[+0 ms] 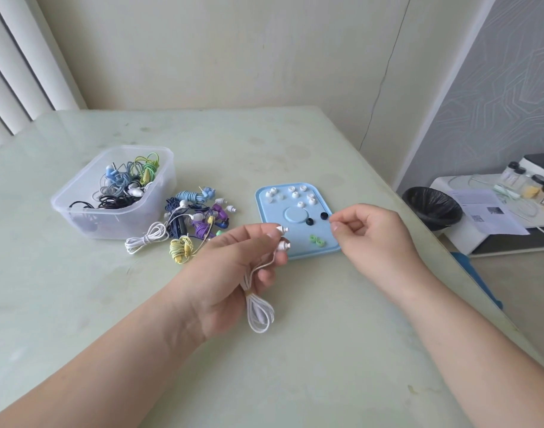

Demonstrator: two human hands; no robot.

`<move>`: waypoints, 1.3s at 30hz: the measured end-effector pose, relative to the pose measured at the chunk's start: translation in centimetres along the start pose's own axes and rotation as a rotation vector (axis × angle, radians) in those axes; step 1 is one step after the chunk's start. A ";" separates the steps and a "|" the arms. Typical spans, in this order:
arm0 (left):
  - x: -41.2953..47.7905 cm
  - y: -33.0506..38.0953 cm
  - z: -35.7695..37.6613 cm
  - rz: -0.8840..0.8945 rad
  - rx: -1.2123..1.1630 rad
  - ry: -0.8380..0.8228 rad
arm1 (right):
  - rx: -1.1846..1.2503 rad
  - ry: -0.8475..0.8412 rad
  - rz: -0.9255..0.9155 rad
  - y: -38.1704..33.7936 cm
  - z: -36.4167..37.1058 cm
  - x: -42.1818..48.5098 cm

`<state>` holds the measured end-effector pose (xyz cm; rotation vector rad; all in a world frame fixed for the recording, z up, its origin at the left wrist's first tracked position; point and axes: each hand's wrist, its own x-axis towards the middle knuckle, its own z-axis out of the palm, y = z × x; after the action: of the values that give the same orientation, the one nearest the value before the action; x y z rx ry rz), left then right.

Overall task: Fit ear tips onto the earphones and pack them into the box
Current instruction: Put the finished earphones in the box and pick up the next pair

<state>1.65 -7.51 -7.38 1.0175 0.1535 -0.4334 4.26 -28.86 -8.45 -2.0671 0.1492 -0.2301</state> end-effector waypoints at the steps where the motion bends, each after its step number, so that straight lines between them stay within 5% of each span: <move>1: 0.0 0.0 0.0 0.012 0.034 0.017 | -0.027 -0.026 -0.011 0.0 0.1 0.0; 11: 0.5 0.5 -0.2 0.144 0.110 0.062 | -0.101 0.014 -0.094 -1.8 0.6 2.0; 17: 1.1 0.5 -0.7 0.149 0.024 0.000 | -0.347 -0.049 -0.044 -3.2 1.9 7.1; 28: 1.4 0.4 -1.1 0.127 -0.002 -0.016 | -0.422 -0.052 -0.050 -3.2 1.9 7.6; 32: 1.1 0.4 -0.9 0.137 0.000 -0.004 | -0.114 -0.029 -0.009 -4.7 0.9 5.6; 35: 1.2 0.2 -0.8 0.143 0.007 0.017 | 0.336 -0.144 0.165 -5.7 0.9 2.4; 39: 1.2 -0.1 -0.8 0.173 0.059 0.026 | 0.633 -0.248 0.302 -5.2 1.8 -1.3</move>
<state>2.73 -7.18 -8.26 1.0847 0.0752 -0.2690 3.47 -24.59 -4.89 -1.4044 0.2037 0.1531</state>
